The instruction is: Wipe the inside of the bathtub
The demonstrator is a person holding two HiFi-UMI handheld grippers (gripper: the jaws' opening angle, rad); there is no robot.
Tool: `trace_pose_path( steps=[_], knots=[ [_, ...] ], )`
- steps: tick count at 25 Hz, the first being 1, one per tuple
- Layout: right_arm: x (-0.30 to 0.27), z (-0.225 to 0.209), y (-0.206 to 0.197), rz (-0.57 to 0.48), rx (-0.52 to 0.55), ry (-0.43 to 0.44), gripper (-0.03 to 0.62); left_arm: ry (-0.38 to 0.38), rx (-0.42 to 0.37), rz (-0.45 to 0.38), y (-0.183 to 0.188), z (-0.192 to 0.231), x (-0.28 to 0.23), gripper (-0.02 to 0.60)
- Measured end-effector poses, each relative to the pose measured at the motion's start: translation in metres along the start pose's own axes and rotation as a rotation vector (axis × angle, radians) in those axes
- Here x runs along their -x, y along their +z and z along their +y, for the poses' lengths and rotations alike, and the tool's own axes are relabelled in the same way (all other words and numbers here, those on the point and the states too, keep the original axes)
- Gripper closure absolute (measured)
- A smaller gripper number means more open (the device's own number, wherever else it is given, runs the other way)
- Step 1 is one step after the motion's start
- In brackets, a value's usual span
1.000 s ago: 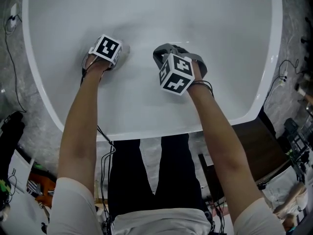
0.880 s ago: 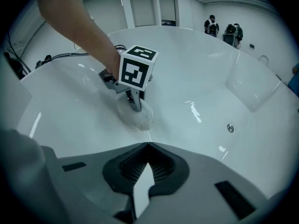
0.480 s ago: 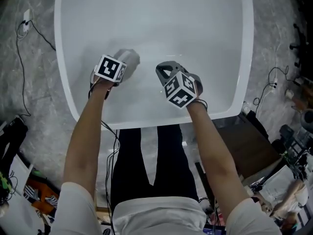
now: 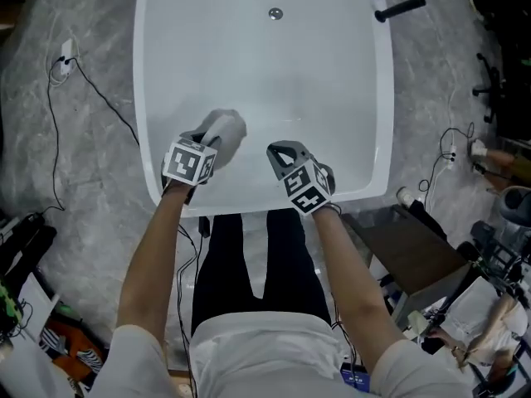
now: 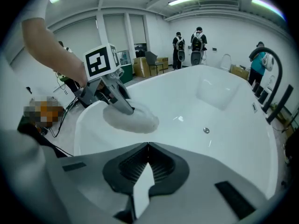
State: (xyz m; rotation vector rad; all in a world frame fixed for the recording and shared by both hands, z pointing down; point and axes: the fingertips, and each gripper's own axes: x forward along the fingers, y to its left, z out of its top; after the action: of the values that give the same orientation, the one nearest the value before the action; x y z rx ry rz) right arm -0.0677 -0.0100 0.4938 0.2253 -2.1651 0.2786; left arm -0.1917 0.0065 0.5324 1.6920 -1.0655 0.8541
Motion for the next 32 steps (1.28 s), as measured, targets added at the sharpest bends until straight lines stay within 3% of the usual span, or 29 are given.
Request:
trace_pose_path(
  steps=[10,19,23,32],
  knots=[
    [0.09,0.016,0.063,-0.155,-0.08,-0.114,0.577,-0.017,-0.034,-0.204,0.029,-0.046,0.119,0.486],
    [0.171,0.06,0.104,-0.291,-0.165,-0.181,0.577,-0.064,-0.028,-0.372,0.025,-0.092,0.219,0.486],
    [0.2,0.078,0.12,-0.351,-0.154,-0.2,0.577,-0.059,-0.069,-0.427,0.022,-0.104,0.25,0.486],
    [0.25,0.101,0.126,-0.441,-0.138,-0.218,0.577,-0.014,-0.064,-0.529,0.02,-0.128,0.296,0.486]
  ],
)
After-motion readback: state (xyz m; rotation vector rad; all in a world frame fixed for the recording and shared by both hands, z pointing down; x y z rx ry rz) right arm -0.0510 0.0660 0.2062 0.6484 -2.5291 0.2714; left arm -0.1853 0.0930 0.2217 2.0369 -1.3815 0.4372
